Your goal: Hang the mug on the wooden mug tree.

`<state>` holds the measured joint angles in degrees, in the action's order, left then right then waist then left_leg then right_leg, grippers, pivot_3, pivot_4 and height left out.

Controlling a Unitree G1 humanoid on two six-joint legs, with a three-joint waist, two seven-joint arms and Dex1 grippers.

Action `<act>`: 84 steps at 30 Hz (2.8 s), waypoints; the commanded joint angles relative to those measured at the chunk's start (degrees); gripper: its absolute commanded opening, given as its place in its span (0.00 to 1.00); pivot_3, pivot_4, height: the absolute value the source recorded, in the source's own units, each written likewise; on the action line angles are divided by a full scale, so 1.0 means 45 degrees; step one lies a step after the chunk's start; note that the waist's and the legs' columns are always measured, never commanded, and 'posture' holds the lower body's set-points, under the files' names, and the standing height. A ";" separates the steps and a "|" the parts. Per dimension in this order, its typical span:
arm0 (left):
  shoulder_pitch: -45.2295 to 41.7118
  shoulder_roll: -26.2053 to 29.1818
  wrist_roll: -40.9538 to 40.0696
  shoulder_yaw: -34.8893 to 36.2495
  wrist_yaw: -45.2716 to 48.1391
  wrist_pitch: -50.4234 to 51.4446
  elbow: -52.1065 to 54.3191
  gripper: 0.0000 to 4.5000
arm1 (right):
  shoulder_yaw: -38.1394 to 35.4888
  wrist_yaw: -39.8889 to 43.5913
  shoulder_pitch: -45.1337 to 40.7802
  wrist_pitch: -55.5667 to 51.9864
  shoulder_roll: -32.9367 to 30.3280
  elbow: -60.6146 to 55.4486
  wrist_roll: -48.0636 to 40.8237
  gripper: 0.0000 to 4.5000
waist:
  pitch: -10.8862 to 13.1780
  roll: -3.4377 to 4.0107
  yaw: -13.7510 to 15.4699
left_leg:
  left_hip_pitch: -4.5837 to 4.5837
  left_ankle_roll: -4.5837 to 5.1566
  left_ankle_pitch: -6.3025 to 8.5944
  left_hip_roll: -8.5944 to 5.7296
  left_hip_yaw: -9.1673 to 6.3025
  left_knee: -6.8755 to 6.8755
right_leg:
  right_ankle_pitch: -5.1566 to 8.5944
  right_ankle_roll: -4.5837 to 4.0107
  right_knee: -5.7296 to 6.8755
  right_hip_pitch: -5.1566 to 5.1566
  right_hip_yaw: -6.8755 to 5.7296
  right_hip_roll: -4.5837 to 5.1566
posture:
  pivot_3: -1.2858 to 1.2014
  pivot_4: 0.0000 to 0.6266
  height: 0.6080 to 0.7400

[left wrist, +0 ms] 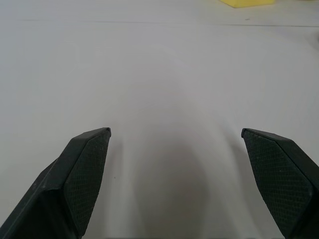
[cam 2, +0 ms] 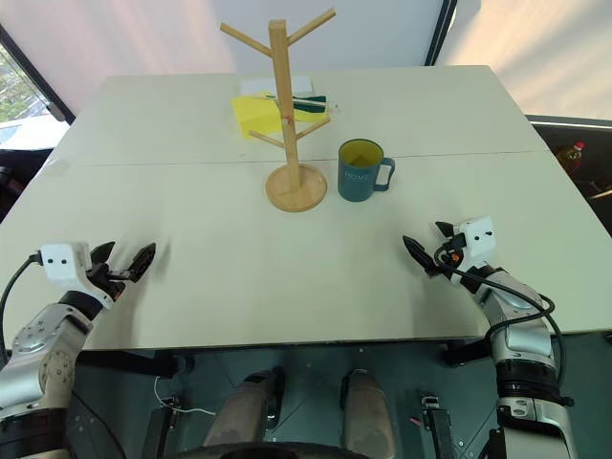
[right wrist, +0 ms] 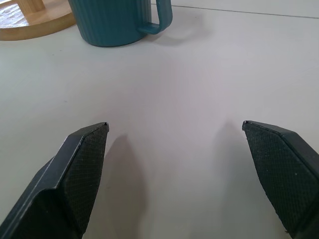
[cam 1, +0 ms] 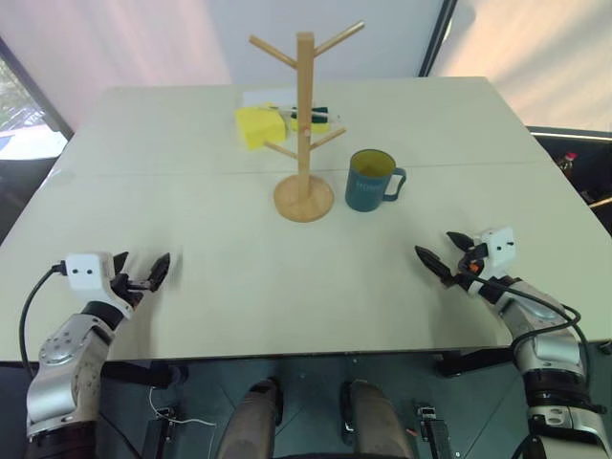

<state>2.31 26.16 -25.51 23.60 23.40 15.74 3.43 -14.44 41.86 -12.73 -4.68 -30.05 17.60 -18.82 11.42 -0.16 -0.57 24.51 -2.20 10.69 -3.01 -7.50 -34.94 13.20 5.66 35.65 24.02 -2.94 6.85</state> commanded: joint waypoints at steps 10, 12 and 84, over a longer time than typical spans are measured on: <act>-0.0167 -0.0038 -0.0406 -0.0153 0.0383 0.0137 0.0943 1.00 | -0.0091 -0.0597 -0.0210 0.0059 -0.0086 -0.0286 0.0165 0.99 | 0.0000 0.0000 0.0001 | 0.0000 0.0000 0.0000 0.0000 0.0001 -0.0001 | -0.0001 0.0000 -0.0008 -0.0005 0.0001 0.0000 | 0.52 0.24 1.00; -0.0236 -0.0075 -0.0522 -0.0411 0.0678 0.0127 0.1308 1.00 | -0.0044 -0.0821 -0.0283 0.0185 -0.0016 -0.0270 0.0293 0.99 | 0.0000 0.0000 0.0002 | -0.0001 0.0000 0.0000 -0.0001 0.0002 -0.0002 | -0.0001 -0.0001 -0.0011 -0.0008 0.0001 0.0000 | 0.52 0.24 1.00; -0.2538 0.1012 0.0236 -0.2989 0.3469 -0.0669 0.2924 1.00 | 0.4254 -0.0238 -0.4958 0.2610 -0.0837 -0.2996 0.4878 0.01 | 0.0010 0.0009 -0.0082 | -0.0080 0.0036 -0.0023 -0.0004 0.0205 -0.0015 | -0.0030 0.0048 0.0101 0.0060 0.0248 -0.0029 | 0.52 0.24 1.00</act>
<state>-7.83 29.89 -24.29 7.64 38.82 14.68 16.29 4.68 39.42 -33.15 8.77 -32.85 10.80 2.90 11.47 -0.12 -0.94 24.16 -2.04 10.59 -3.02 -6.58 -35.02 13.06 5.87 36.12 24.30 -1.82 6.72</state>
